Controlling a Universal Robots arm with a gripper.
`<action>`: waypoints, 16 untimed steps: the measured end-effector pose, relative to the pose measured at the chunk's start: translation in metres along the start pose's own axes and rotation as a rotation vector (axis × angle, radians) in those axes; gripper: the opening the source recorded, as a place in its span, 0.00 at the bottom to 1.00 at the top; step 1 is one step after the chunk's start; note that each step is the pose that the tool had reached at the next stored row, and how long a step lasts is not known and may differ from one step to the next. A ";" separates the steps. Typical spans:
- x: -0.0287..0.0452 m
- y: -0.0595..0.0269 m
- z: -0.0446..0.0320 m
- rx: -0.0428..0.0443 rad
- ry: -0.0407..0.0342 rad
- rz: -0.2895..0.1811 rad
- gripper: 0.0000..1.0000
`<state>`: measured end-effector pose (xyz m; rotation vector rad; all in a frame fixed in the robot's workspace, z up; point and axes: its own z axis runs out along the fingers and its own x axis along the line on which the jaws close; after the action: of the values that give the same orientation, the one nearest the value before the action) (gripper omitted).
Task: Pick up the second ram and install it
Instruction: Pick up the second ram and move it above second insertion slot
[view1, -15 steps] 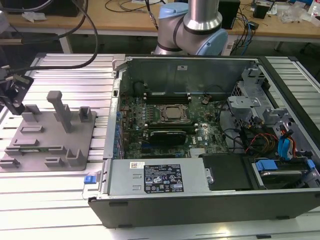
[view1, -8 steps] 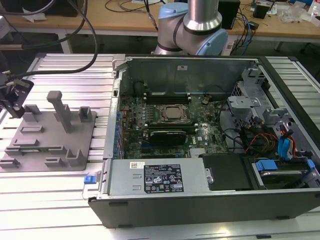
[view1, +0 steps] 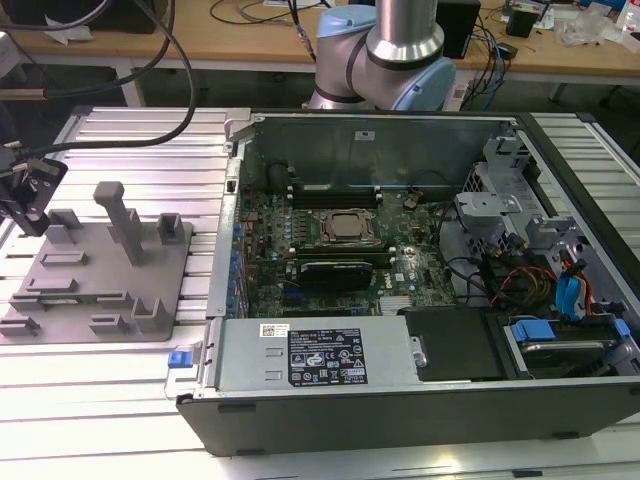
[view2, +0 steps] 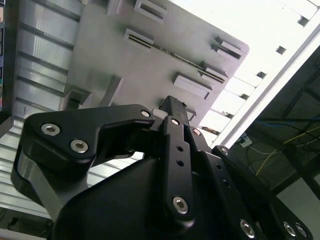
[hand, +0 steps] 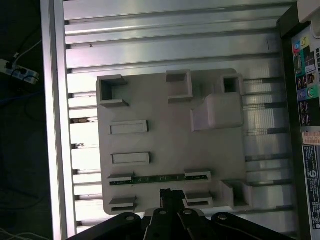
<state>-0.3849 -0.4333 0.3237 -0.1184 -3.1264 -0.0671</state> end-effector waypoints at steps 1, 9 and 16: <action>0.0000 0.0000 0.0000 0.0000 0.0000 0.000 0.08; 0.0001 0.0000 -0.0001 0.0002 0.0008 -0.017 0.08; 0.0000 0.0000 0.0004 0.0035 0.0113 -0.267 0.08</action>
<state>-0.3849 -0.4333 0.3233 0.2982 -3.1089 -0.0641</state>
